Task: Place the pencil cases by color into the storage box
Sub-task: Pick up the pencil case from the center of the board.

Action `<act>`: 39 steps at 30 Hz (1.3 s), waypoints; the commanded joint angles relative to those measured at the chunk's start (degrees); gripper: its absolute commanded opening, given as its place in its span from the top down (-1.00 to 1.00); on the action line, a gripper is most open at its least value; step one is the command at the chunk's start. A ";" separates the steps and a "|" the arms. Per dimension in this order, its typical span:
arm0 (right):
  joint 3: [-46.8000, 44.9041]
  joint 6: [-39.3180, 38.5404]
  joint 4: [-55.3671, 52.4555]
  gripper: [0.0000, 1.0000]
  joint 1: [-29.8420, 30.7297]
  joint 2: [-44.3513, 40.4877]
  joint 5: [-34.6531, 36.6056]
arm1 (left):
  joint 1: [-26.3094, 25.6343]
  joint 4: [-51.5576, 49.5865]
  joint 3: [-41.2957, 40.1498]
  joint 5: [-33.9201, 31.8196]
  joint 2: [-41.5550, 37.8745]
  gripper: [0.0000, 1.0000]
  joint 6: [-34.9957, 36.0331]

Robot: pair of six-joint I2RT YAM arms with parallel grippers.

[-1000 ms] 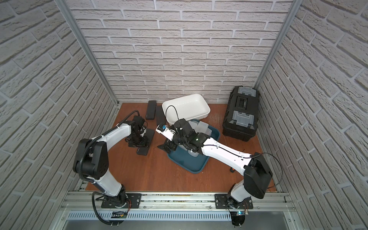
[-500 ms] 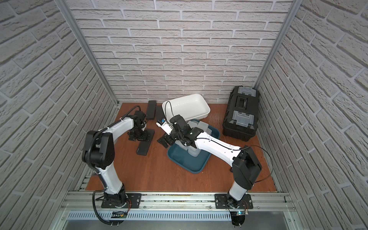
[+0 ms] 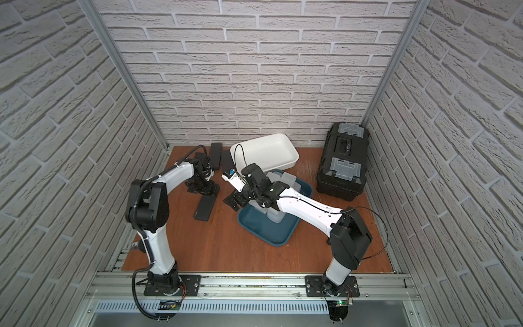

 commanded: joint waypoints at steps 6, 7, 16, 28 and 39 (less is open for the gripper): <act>-0.84 -0.72 1.63 -0.99 0.03 -1.88 -1.22 | 0.24 -1.04 1.43 2.14 2.57 -0.89 1.39; -0.84 -0.82 1.63 -0.99 -0.02 -1.88 -1.17 | 0.24 -0.94 1.41 2.27 2.81 -0.89 1.35; -1.14 -0.90 1.61 -0.99 -0.02 -2.36 -0.04 | 0.07 -1.46 3.15 1.88 5.36 -0.73 0.70; -1.28 -0.67 1.59 -0.99 -0.41 -2.34 1.71 | -0.90 -1.46 4.27 0.72 0.87 -0.35 1.52; -3.00 4.27 4.84 -0.98 -3.53 -3.12 4.81 | -1.57 -1.15 9.57 4.45 -6.24 -0.35 1.08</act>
